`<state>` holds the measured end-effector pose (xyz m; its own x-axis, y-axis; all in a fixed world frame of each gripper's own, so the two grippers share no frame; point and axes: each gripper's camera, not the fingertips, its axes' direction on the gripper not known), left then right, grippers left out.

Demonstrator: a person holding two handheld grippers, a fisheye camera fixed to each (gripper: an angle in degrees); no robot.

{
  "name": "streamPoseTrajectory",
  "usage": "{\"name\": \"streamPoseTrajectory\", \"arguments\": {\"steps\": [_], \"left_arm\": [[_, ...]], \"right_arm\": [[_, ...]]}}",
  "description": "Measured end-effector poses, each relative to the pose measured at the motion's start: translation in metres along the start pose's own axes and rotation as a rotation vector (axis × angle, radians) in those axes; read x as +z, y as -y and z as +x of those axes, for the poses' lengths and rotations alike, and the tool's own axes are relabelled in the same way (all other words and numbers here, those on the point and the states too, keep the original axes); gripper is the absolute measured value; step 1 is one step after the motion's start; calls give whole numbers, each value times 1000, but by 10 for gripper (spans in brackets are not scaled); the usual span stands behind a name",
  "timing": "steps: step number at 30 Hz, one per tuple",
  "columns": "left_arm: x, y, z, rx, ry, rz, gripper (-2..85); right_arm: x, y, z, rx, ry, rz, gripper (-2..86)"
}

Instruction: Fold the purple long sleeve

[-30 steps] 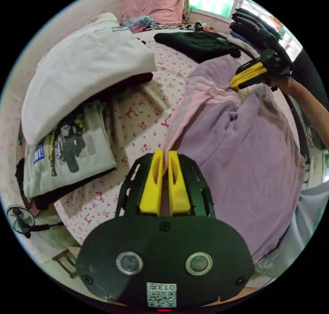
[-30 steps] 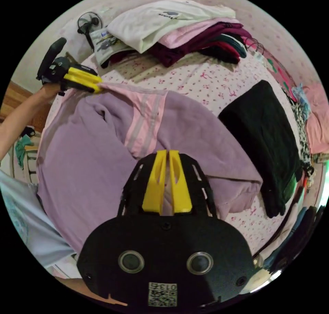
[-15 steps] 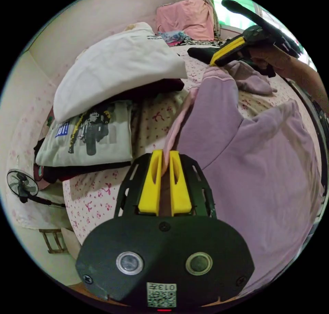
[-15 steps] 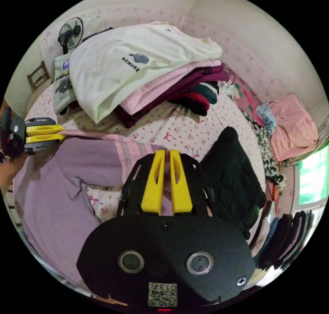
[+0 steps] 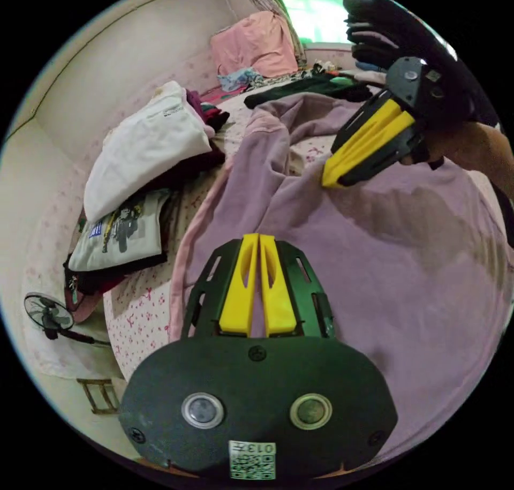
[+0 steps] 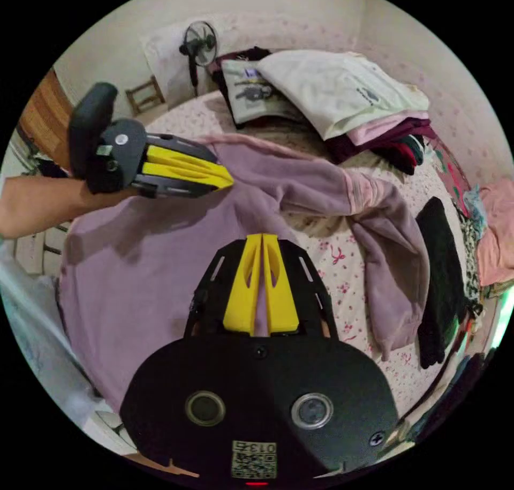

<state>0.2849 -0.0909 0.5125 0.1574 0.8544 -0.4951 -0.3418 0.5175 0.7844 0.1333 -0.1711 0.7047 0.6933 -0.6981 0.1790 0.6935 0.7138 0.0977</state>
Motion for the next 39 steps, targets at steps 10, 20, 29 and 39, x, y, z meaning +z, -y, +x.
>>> {"name": "streamPoseTrajectory", "arguments": {"steps": [10, 20, 29, 39], "left_arm": [[-31, -43, -43, -167, -121, -47, -4], [-20, -121, -27, -146, 70, -189, -4], [-81, -130, 39, -90, -212, -80, -3], [-89, -174, 79, -32, -148, -191, -3]], "right_arm": [[-65, -116, 46, 470, -46, 218, 2], [-42, -250, 32, 544, -299, -84, 2], [-94, -297, -81, 561, -293, 72, 2], [-98, -406, -174, 702, -347, -107, 2]]}}
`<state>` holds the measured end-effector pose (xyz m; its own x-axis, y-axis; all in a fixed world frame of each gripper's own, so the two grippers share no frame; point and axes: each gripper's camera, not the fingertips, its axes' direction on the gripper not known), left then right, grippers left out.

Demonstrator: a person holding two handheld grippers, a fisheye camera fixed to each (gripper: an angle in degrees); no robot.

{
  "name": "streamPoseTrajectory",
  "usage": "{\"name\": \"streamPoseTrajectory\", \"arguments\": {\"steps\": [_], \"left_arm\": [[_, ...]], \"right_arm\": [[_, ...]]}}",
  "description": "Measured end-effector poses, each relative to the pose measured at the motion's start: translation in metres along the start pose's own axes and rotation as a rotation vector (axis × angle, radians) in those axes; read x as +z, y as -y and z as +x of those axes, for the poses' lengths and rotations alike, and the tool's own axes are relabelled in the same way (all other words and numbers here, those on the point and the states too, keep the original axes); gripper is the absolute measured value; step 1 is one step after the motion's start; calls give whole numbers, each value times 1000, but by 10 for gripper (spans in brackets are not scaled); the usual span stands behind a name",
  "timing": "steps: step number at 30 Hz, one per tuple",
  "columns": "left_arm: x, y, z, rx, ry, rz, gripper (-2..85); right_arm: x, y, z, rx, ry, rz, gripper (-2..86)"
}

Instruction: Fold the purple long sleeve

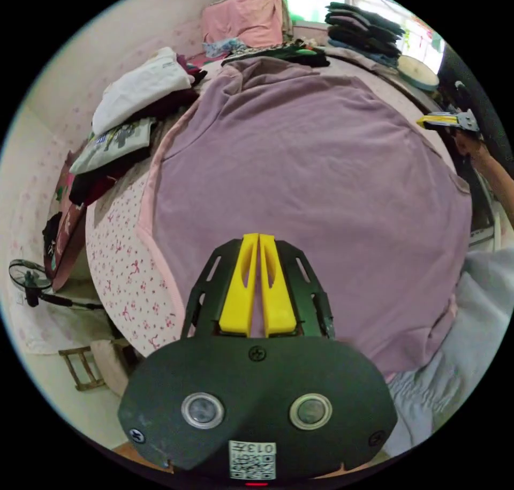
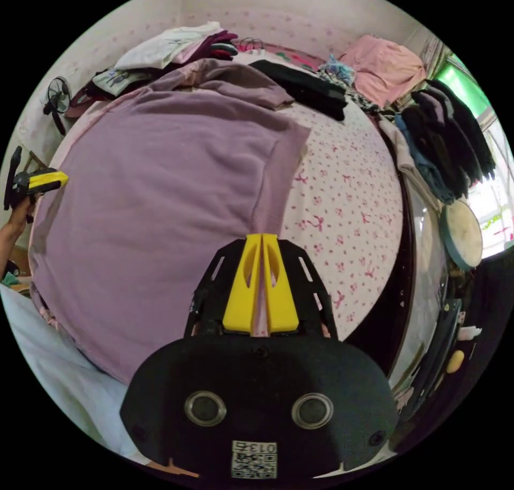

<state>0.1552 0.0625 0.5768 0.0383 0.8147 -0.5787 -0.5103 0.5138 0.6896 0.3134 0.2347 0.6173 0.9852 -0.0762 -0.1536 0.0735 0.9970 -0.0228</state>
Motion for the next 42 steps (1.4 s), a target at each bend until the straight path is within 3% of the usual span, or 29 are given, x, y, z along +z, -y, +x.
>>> {"name": "streamPoseTrajectory", "arguments": {"steps": [6, 12, 21, 24, 26, 30, 32, 35, 39, 42], "left_arm": [[-52, -24, 52, 207, -229, 112, -3], [-41, -23, 127, 364, -236, 63, -3], [-70, -69, 92, 402, -197, -64, -3], [-92, -81, 66, 299, -162, -31, -1], [-100, -95, 36, 119, -54, -49, 5], [-109, -139, -18, -229, -69, -49, 32], [-116, -180, -49, -446, -145, -35, 63], [-124, -222, -66, -590, -204, -29, 103], [-117, -242, -71, -680, -392, -6, 124], [-105, -237, -70, -673, -522, 20, 130]], "right_arm": [[-41, -62, -33, -127, 188, 90, 2], [-19, -132, -56, -127, 216, -37, 1], [-13, -197, -19, -92, 213, -36, 0], [-30, -208, -18, -79, 155, 12, 1], [-40, -217, -16, -83, 198, 55, 4], [-48, -250, 7, 16, 257, 108, 15], [-48, -270, 22, 79, 247, 100, 28], [-48, -306, 50, 216, 207, 95, 65], [-39, -343, 81, 407, 329, 102, 80], [-31, -349, 84, 431, 369, 104, 90]]}}
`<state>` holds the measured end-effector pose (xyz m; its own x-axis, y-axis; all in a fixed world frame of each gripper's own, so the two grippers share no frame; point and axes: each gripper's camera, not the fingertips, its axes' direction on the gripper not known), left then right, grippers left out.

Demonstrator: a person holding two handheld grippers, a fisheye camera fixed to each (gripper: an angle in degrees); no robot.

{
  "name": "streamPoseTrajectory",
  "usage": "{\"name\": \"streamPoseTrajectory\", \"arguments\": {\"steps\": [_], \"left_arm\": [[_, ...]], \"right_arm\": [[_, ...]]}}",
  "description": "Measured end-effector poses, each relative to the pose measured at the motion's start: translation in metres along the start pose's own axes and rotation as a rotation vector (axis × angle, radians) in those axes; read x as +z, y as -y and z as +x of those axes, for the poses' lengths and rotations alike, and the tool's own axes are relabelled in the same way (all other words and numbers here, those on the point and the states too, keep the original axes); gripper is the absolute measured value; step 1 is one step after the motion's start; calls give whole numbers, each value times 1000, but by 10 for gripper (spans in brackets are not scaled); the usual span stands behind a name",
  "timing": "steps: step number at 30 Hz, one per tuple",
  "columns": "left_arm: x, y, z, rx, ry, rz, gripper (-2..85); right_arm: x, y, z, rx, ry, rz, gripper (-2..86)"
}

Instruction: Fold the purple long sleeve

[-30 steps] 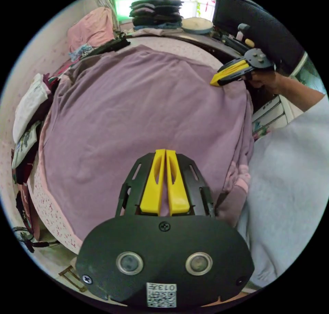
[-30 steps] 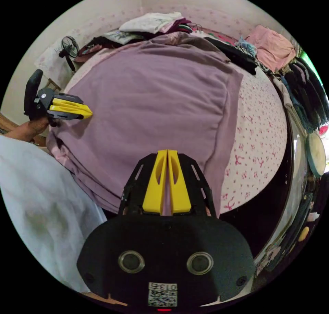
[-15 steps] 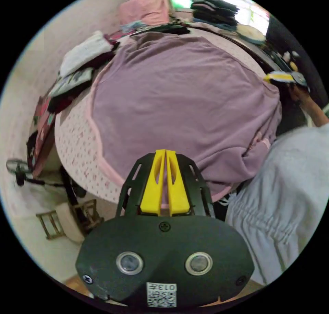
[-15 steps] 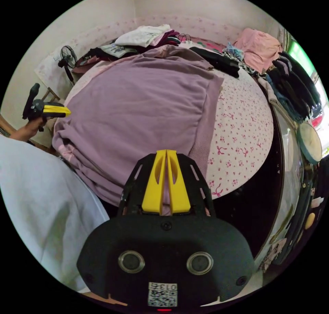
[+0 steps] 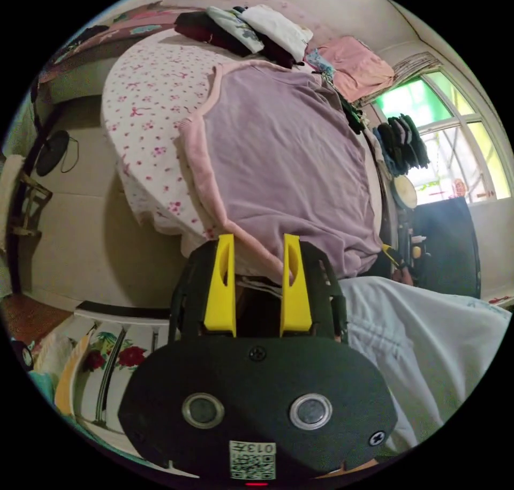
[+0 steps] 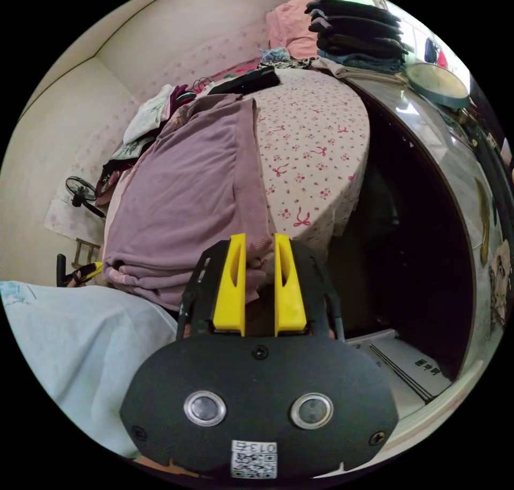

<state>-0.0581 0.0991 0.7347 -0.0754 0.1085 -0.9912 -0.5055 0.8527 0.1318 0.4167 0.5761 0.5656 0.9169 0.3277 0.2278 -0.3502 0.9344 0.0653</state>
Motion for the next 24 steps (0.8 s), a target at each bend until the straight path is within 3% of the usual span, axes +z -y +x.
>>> {"name": "streamPoseTrajectory", "arguments": {"steps": [2, 6, 10, 13, 15, 20, 24], "left_arm": [[12, 7, 7, 19, -49, -43, 122], [21, 10, 12, 25, 52, -79, 65], [14, 7, 15, 76, -8, -102, 17], [-2, -3, 22, 161, -5, -116, 11], [-10, -11, 18, 176, -20, -129, 9], [15, -24, -13, 123, -72, -161, 13], [37, -37, -21, 64, -158, -127, 27]], "right_arm": [[7, 1, 1, -2, 8, -30, 96], [16, -1, 13, 58, 12, -57, 111], [15, -2, 28, 122, 31, -46, 100], [20, 4, 26, 112, 71, -98, 42], [18, 12, 11, 9, -35, -121, 30], [23, 18, 1, -124, -140, -171, 25], [30, 18, 15, -111, -97, -155, 36]]}}
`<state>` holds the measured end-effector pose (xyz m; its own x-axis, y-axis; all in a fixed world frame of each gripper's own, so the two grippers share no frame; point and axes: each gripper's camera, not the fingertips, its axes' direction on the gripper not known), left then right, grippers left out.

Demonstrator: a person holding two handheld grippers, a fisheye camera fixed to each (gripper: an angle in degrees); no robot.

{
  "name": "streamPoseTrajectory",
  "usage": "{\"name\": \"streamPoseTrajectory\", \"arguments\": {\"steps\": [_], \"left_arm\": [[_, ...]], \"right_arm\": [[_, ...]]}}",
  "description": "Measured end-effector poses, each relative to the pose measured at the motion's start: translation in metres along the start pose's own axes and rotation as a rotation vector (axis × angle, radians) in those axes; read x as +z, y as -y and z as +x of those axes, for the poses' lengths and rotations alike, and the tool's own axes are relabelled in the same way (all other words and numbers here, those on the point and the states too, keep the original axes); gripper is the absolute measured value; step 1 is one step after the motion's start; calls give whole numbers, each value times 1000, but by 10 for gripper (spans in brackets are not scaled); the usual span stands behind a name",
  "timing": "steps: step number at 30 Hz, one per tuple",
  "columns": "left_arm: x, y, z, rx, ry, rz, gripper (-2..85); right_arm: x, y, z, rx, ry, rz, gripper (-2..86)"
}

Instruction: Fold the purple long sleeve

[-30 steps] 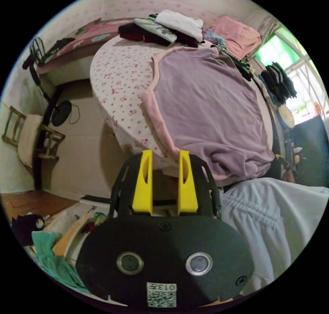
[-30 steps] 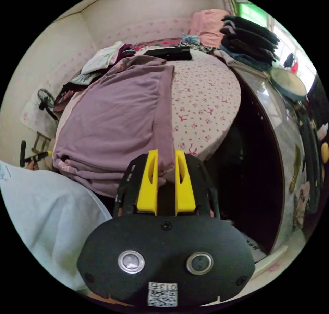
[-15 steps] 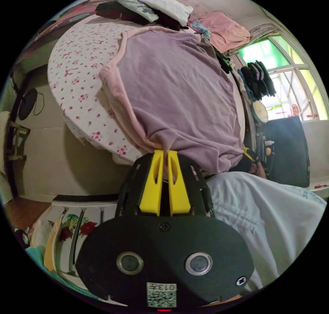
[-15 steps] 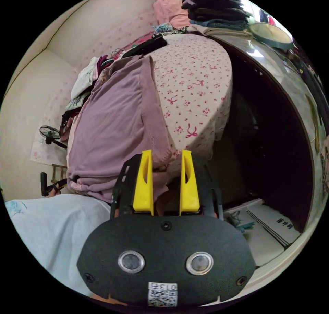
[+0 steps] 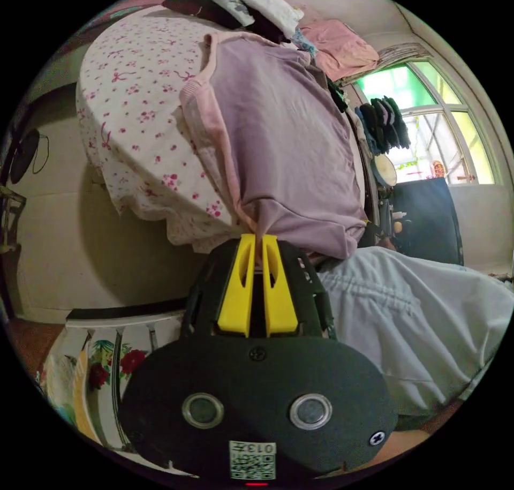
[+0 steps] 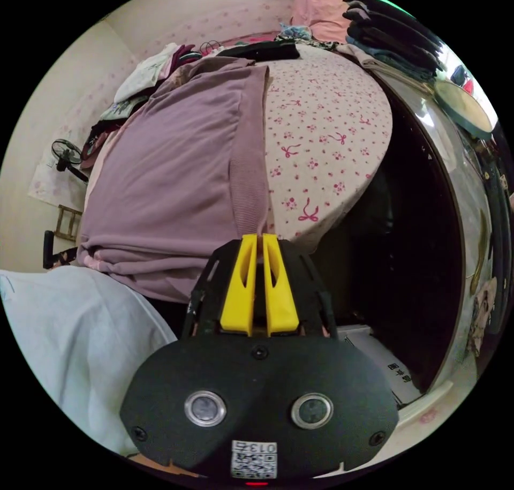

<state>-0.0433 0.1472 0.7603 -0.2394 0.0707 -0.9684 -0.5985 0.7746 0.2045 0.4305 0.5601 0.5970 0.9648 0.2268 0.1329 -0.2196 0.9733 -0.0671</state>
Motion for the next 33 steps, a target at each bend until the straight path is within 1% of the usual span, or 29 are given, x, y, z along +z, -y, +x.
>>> {"name": "streamPoseTrajectory", "arguments": {"steps": [4, 6, 7, 8, 9, 11, 12, 14, 16, 18, 20, 22, 23, 25, 27, 28, 29, 33], "left_arm": [[-8, -22, 23, 71, 92, 22, 61], [-16, -32, 40, 141, 157, 56, 65], [-18, -37, 57, 204, 251, 54, 68], [-15, -41, 77, 284, 341, 25, 74], [-12, -42, 87, 327, 379, 4, 76], [12, -47, 127, 508, 512, -109, 85], [20, -50, 136, 557, 545, -144, 86], [58, -65, 170, 760, 703, -257, 94], [80, -78, 185, 865, 812, -263, 106], [95, -88, 195, 916, 882, -233, 126], [114, -99, 203, 962, 965, -248, 151], [129, -109, 203, 996, 1007, -294, 154], [138, -117, 201, 1015, 1020, -324, 150], [148, -127, 201, 1043, 1072, -321, 144], [150, -129, 209, 1063, 1127, -243, 142], [150, -126, 216, 1075, 1144, -184, 143], [152, -122, 222, 1097, 1142, -163, 143], [172, -104, 225, 1125, 1108, -260, 120]], "right_arm": [[-17, -4, 7, -32, 6, 62, 72], [-25, -10, 9, -113, 77, 87, 88], [-25, -11, 10, -132, 96, 72, 92], [-22, -12, 10, -166, 105, 35, 102], [-18, -14, 9, -191, 96, 3, 112], [-11, -13, 10, -197, 137, -33, 128], [-6, -11, 10, -198, 171, -43, 133], [-1, -6, 6, -223, 195, -56, 137], [5, 0, -2, -257, 162, -79, 129], [13, 8, -10, -289, 55, -130, 99], [15, 13, -11, -302, 71, -183, 65], [13, 15, -11, -322, 92, -217, 50], [7, 16, -10, -336, 123, -208, 45], [-6, 18, -6, -351, 186, -172, 39], [-32, 23, 1, -384, 307, -106, 34], [-39, 25, 3, -394, 332, -80, 33], [-54, 29, 4, -414, 377, -22, 31], [-93, 50, -4, -491, 489, 156, 27]]}}
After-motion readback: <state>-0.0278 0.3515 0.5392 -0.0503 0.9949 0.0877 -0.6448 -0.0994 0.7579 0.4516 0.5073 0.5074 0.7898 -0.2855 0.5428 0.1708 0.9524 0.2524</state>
